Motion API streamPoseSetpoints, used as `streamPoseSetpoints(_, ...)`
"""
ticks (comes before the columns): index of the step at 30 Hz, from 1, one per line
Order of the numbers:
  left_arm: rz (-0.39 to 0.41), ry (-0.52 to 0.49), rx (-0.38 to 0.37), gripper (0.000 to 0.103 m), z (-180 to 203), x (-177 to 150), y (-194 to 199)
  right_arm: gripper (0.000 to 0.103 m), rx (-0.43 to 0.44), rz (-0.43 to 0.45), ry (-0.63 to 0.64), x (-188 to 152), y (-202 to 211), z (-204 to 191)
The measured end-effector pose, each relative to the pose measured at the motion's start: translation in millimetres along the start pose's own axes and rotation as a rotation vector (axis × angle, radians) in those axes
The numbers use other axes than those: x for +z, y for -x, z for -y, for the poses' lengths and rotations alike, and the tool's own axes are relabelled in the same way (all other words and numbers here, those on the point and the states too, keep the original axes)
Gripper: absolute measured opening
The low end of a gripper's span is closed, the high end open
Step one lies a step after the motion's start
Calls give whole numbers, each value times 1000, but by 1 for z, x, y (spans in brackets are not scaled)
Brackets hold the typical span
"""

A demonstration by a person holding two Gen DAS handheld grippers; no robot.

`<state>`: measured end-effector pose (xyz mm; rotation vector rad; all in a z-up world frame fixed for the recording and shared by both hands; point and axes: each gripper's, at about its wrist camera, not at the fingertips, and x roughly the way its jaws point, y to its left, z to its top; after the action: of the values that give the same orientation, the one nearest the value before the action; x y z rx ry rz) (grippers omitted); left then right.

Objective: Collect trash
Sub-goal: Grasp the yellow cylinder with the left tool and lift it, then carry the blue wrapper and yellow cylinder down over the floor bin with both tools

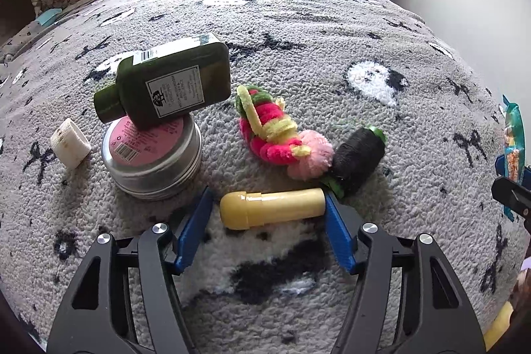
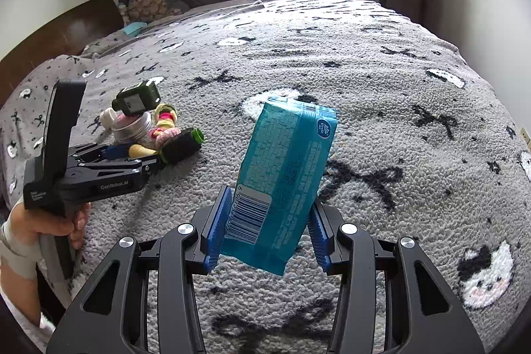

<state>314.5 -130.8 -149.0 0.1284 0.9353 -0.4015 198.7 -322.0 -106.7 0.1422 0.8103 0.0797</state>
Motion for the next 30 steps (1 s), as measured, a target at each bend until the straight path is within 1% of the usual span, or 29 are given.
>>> streamPoseSetpoints(1, -3, 2, -1, 59, -1, 0, -1, 45, 0, 0, 0, 0, 0, -1)
streamPoseSetpoints(3, 0, -9, 7, 54, 1, -2, 1, 45, 0, 3, 0, 1, 2, -2)
streamPoseSetpoints(10, 9, -19, 12, 54, 2, -18, 16, 45, 2, 16, 13, 0, 14, -12)
streamPoseSetpoints(14, 11, -15, 10, 53, 2, -34, 32, 45, 11, 27, 28, -4, 25, -24)
streamPoseSetpoints(20, 27, -39, 19, 53, 5, -67, 71, 45, 16, 29, 46, -17, 44, -42)
streamPoseSetpoints(30, 130, -59, 6, 53, 9, -115, 156, 45, 9, 53, 62, -49, 90, -73)
